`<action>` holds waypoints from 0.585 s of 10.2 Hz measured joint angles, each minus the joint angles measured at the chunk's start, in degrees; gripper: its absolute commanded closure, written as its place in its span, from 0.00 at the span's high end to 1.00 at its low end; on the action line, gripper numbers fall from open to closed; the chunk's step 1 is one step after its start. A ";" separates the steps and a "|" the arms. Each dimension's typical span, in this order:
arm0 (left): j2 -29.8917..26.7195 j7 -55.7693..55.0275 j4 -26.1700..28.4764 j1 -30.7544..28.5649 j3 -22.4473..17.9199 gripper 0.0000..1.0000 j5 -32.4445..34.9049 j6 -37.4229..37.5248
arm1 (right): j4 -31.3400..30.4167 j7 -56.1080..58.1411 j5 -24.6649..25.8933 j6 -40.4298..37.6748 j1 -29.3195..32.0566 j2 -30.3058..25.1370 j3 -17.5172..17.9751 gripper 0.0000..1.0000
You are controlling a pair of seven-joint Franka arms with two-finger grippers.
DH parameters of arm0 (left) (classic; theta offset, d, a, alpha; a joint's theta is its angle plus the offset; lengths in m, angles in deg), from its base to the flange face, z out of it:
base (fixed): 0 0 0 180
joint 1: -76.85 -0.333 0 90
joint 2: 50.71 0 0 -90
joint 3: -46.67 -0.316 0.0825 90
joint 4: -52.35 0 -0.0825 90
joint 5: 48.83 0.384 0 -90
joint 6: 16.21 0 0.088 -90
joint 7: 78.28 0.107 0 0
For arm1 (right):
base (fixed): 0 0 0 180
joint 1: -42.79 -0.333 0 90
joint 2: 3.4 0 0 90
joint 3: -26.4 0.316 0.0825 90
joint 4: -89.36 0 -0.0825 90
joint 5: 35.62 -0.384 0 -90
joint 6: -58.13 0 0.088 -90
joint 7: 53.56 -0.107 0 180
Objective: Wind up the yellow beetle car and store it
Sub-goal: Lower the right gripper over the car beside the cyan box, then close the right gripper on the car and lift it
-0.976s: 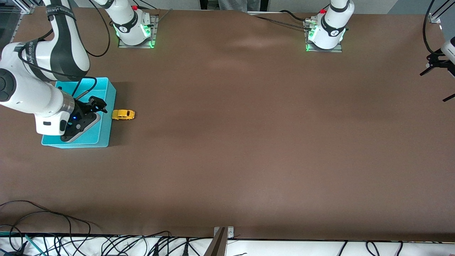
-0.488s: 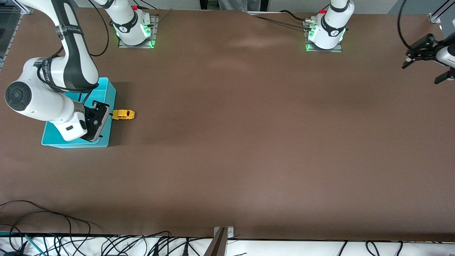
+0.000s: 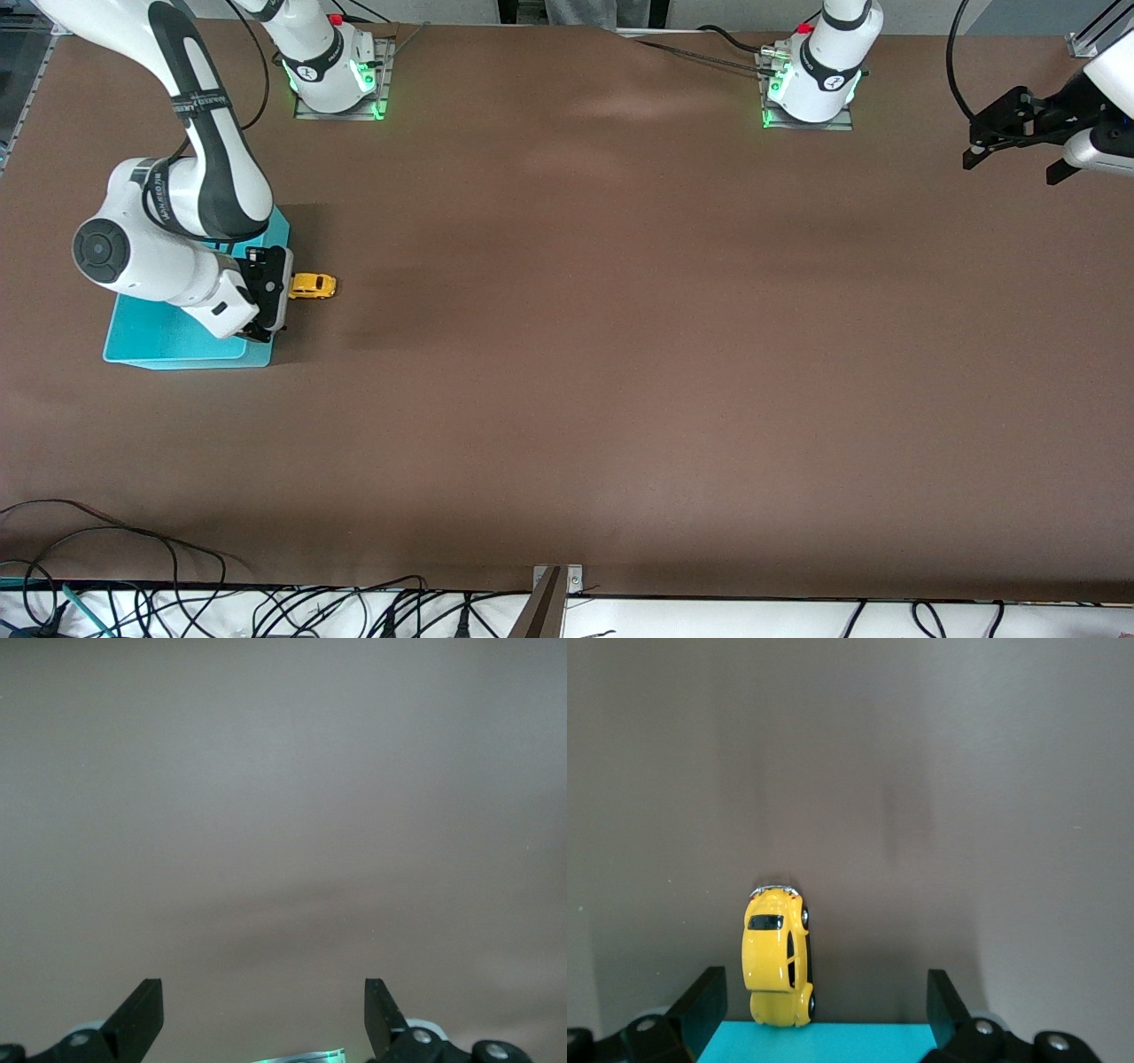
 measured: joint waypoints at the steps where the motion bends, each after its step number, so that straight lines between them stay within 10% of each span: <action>1: 0.57 -0.72 -1.17 0.00 -0.01 1.00 0.00 0.98 | -2.62 1.01 0.00 2.89 -0.01 -0.13 0.03 1.00; 6: 3.10 -1.49 -3.61 0.06 -0.11 1.00 0.00 2.36 | -9.87 1.85 0.00 11.41 -0.50 -0.64 0.50 1.00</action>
